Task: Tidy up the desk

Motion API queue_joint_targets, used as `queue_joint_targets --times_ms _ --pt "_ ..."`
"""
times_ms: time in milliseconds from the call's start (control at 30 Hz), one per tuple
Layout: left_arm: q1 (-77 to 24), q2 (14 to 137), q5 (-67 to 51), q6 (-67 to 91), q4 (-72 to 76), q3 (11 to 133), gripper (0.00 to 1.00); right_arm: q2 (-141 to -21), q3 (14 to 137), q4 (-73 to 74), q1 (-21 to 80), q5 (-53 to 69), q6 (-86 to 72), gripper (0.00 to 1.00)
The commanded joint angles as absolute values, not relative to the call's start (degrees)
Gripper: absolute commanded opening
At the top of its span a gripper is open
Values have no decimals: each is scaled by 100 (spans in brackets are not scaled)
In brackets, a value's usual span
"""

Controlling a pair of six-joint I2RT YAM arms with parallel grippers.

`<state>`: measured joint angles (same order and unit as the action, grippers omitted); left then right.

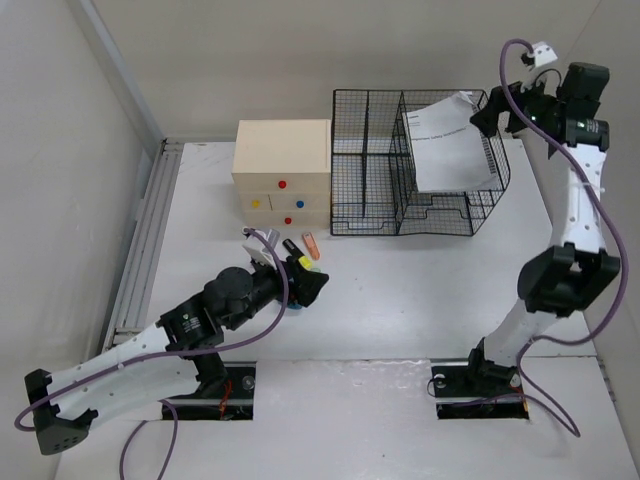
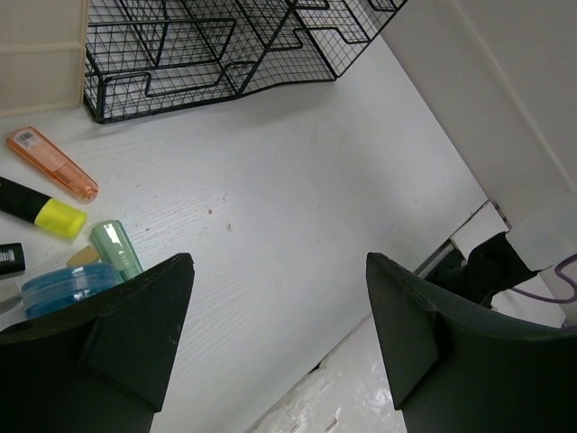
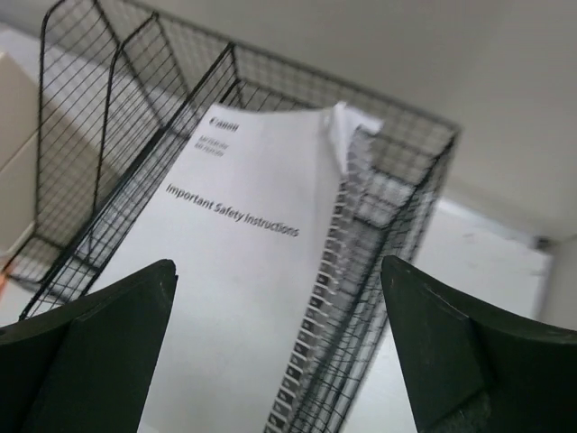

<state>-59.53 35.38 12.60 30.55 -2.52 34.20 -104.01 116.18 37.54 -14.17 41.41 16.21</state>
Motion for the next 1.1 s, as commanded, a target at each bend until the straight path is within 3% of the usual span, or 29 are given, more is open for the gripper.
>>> queue_joint_targets --times_ms 0,167,267,300,333,367,400,467,500,533,567,667,733,767,800,900,1067 --pt "-5977 3454 1327 3085 -44 3542 74 -9344 11278 2270 -1397 2963 1485 100" --pt "-5977 3560 1467 3023 307 3542 74 -8325 10478 2206 -1397 3146 2020 100" --pt "-5924 3683 1774 3023 815 3429 74 -7833 9769 2610 -1397 4636 2486 99" --pt "-5924 3848 1941 3023 1296 3428 72 -7492 9530 2610 -1337 5389 2487 86" --pt "-5706 3937 1942 3023 1553 3349 55 -7323 9301 2750 -1232 5614 2435 23" --pt "-5591 4042 1942 3023 1773 3349 43 -7156 8881 2751 -1117 5677 2374 2" --pt "-5451 4165 1942 3023 2089 3349 28 -6780 8651 2803 -968 5678 2373 0" --pt "-4915 4665 1942 3023 2276 3471 5 -6330 8089 2595 -468 5415 2443 0" --pt "-4713 4867 1786 3023 2381 3611 2 -5910 7529 2506 -283 5327 2504 18" --pt "-4302 5287 1697 3023 2434 3673 1 -5732 7297 2444 41 5326 2557 81" --pt "-4124 5509 1644 3023 2487 3726 1 -5574 7086 2304 174 5326 2558 100" --pt "-3536 6272 1389 3085 2558 4007 10 -5318 6628 2172 596 5257 2321 100" --pt "-3314 6573 1266 2981 2445 4339 26 -5430 6627 2171 729 5169 2119 100" --pt "-3226 6818 1213 2980 2348 4464 40 -5432 6627 2171 782 5168 2066 100" --pt "-3086 6907 1213 2849 2294 4578 48 -5519 6627 2171 782 5168 2065 100" --pt "-2823 7110 976 2795 2171 4895 60 -5651 6565 2057 782 5168 1891 93" --pt "-2461 7338 625 2900 2171 5088 64 -5704 6223 1653 782 5229 1468 86"
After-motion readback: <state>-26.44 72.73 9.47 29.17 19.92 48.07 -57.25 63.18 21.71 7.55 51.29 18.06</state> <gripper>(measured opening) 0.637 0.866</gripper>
